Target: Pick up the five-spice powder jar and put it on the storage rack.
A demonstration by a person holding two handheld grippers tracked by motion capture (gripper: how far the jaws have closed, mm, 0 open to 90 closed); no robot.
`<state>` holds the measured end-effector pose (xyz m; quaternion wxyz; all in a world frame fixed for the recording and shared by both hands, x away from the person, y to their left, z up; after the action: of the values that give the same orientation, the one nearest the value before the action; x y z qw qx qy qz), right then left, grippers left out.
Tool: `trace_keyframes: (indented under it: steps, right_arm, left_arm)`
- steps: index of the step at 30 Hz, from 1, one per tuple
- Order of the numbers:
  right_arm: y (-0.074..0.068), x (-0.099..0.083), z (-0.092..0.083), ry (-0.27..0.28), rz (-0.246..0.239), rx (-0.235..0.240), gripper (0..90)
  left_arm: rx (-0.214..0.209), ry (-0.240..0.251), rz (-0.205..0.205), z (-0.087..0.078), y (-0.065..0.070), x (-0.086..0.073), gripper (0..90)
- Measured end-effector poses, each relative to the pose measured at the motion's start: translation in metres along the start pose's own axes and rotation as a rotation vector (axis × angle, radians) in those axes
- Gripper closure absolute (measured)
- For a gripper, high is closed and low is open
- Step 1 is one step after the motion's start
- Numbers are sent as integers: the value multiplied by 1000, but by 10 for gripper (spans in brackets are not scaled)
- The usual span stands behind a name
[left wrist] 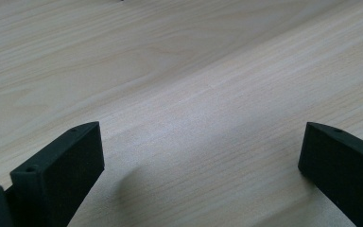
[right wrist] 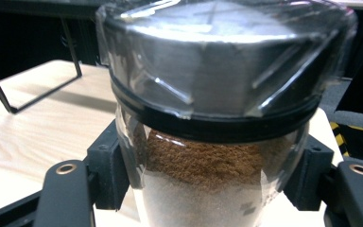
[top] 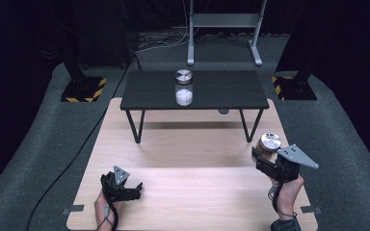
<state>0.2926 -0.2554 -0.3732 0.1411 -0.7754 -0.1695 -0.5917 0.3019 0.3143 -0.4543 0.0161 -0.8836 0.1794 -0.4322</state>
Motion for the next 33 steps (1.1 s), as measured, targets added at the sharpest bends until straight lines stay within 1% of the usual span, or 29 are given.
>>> trace_keyframes:
  steps: [3,7,11,17,20,21,23,29,31,32,33]
  right_arm:
    - [1,9,2,12,-6,8,300]
    - [1,20,8,13,-23,17,300]
    - [0,29,13,13,-36,28,300]
    - [1,39,17,20,-43,50,300]
    - [6,45,19,28,-31,74,300]
    - [9,48,20,33,-18,91,300]
    - [12,53,23,37,-10,103,300]
    - [17,68,31,35,-5,122,300]
    - [20,72,34,36,3,137,300]
    - [23,76,37,40,12,154,300]
    - [23,78,38,40,11,157,300]
  left_arm:
    - [1,1,1,0,0,0,5]
    - [1,1,1,0,0,0,5]
    - [0,1,1,0,0,0,5]
    - [0,1,1,0,0,0,5]
    - [0,1,1,0,0,0,5]
    - [0,1,2,0,0,0,5]
    - [1,2,3,0,0,0,5]
    - [2,2,4,0,0,0,5]
    - [2,3,4,0,1,0,5]
    - [3,3,5,0,1,0,5]
    - [3,3,5,0,1,0,5]
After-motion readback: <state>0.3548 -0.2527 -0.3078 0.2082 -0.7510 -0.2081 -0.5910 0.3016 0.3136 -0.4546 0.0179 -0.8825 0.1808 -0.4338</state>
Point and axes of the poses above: each handheld gripper's, and its own axes: z roughly forward along the jaws, x roughly out of its top, y roughly to its right, the point moved 2 cm from there along z, roughly forward along the jaws, and after that the axes turned 5 degrees about x, right-handed, at the moved point
